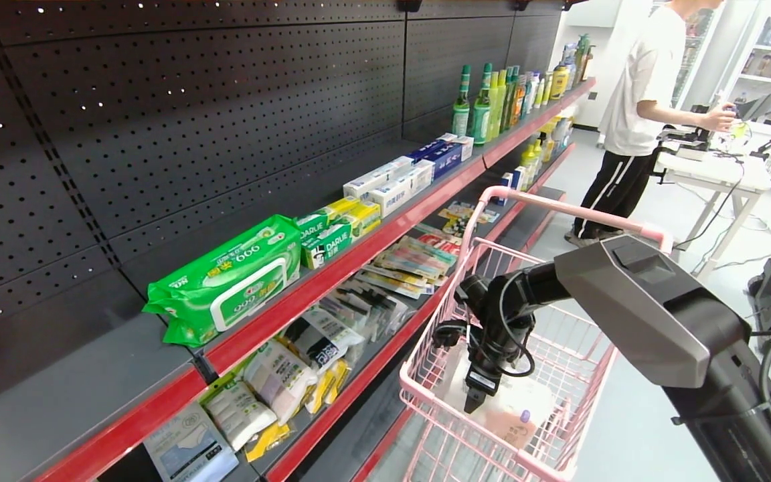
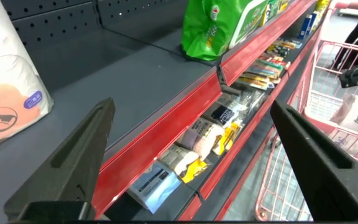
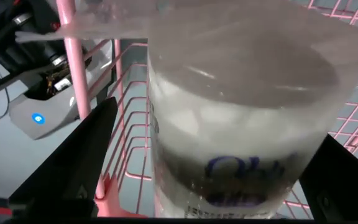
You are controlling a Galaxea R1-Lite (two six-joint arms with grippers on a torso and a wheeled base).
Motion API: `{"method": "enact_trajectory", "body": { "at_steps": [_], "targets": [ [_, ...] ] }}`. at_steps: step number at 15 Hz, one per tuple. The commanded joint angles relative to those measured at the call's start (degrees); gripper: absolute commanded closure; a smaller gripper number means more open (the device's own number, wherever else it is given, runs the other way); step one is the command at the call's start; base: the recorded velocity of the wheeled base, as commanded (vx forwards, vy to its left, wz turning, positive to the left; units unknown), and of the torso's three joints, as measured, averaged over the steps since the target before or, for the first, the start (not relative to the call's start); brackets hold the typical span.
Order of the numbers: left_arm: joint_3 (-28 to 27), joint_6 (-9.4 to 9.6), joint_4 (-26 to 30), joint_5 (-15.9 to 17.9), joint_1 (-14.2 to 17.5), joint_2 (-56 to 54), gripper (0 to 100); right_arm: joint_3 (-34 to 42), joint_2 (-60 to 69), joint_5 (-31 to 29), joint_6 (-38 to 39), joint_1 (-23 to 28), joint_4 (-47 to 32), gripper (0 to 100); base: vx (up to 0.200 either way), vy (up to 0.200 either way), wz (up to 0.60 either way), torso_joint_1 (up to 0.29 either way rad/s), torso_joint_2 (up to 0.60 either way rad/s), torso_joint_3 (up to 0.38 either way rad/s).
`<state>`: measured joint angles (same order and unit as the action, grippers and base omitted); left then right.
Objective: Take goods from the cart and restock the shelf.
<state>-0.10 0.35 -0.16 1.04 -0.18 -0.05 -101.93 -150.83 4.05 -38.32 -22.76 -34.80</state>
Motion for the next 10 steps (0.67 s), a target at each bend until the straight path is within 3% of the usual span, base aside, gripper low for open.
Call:
{"method": "enact_trajectory", "body": {
  "at_steps": [1, 7, 10],
  "targets": [
    [0.01, 0.0, -0.02, 0.02, 0.01, 0.05, 0, -0.55, -1.3, 0.08, -0.01, -0.18, 0.0, 0, 0.0, 0.0, 0.0, 0.0, 0.0, 0.0],
    [0.01, 0.0, -0.02, 0.02, 0.01, 0.05, 0, -0.99, -2.27, 0.79, -0.27, -0.44, 0.09, 0, 0.0, 0.0, 0.0, 0.0, 0.0, 0.0],
    [0.01, -0.09, -0.02, 0.02, 0.01, 0.05, 0, -3.37, -3.15, 3.86, 1.4, -0.36, 0.09, 0, 0.0, 0.0, 0.0, 0.0, 0.0, 0.0]
  ]
}}
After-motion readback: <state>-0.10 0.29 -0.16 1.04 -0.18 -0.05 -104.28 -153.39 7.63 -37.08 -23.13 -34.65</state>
